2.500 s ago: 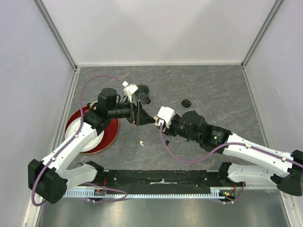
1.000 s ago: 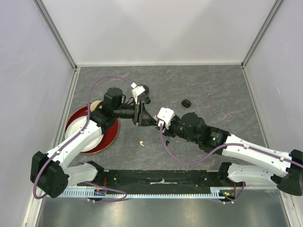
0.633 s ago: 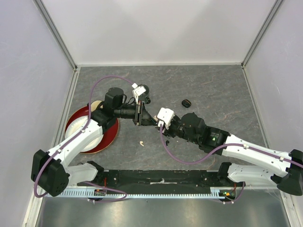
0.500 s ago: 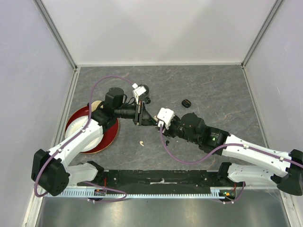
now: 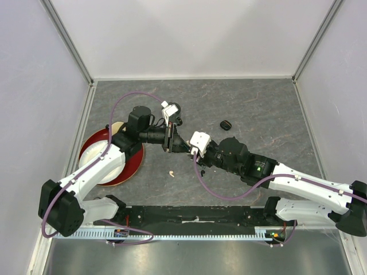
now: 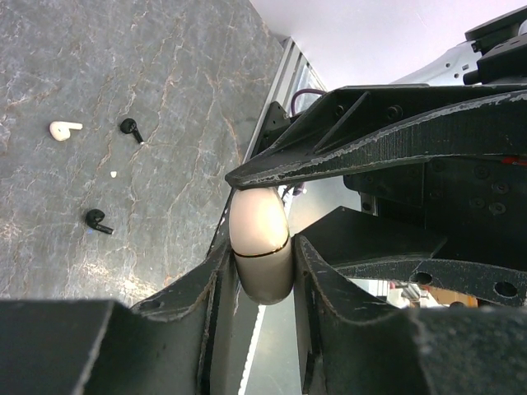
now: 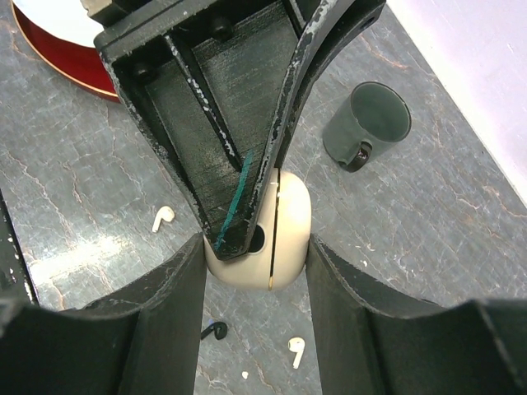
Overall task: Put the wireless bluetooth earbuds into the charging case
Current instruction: Pick up the charging case at the center of the board, then open the charging case.
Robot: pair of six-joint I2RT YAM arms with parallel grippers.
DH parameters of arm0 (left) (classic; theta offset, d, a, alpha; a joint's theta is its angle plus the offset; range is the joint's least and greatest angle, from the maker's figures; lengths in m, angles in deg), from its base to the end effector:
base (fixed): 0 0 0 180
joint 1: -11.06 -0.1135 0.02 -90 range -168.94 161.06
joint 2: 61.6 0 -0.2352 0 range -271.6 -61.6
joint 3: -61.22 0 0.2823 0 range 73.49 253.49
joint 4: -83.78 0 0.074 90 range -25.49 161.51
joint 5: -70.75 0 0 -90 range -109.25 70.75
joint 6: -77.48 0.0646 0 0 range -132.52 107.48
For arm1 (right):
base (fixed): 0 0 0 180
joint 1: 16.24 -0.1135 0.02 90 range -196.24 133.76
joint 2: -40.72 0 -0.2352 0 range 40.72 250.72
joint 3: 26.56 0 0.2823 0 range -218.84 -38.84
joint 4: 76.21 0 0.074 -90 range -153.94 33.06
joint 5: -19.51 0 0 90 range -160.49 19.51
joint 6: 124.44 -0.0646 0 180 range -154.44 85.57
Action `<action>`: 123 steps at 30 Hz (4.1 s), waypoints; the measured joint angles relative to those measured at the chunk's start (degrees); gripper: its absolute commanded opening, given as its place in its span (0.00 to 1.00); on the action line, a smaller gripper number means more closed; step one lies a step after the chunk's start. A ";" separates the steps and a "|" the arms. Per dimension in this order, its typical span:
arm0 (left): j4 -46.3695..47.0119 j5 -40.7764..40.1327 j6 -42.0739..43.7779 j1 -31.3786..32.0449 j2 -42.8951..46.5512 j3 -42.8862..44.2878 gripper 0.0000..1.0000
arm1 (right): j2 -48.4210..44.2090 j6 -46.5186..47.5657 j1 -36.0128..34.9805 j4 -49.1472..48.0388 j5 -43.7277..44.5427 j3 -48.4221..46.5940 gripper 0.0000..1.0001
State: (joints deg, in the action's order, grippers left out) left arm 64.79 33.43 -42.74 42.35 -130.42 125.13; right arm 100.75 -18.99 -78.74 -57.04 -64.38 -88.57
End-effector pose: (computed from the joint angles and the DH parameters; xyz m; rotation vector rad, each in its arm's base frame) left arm 0.2466 -0.2100 0.2628 0.6851 2.0605 -1.5670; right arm 0.1523 0.2777 0.2862 -1.1333 1.5193 0.4648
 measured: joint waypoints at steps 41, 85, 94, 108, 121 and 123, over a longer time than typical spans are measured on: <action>35.95 -20.15 10.88 0.31 27.67 -22.47 0.02 | -6.58 -80.61 16.37 3.13 0.28 -7.78 0.98; 42.99 -19.67 11.34 0.35 25.57 -24.83 0.02 | 6.88 -113.72 16.52 -26.45 -24.46 3.54 0.64; 42.86 -19.52 12.20 0.35 25.57 -24.83 0.02 | 8.20 -115.80 16.52 -29.33 -25.66 4.28 0.63; 41.99 -19.61 15.56 0.68 25.57 -24.83 0.02 | 8.28 -117.37 16.50 -29.51 -26.60 4.42 0.59; 41.13 -19.56 16.35 0.72 25.46 -24.57 0.35 | 8.41 -117.66 16.52 -30.08 -26.80 5.35 0.18; 41.16 -19.58 16.24 0.72 25.18 -24.41 0.40 | 8.41 -117.61 16.55 -30.12 -26.67 5.35 0.17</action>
State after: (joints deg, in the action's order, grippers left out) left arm 105.95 13.85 -26.50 43.07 -105.24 100.72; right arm 109.17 -136.61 -62.20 -87.16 -91.04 -83.22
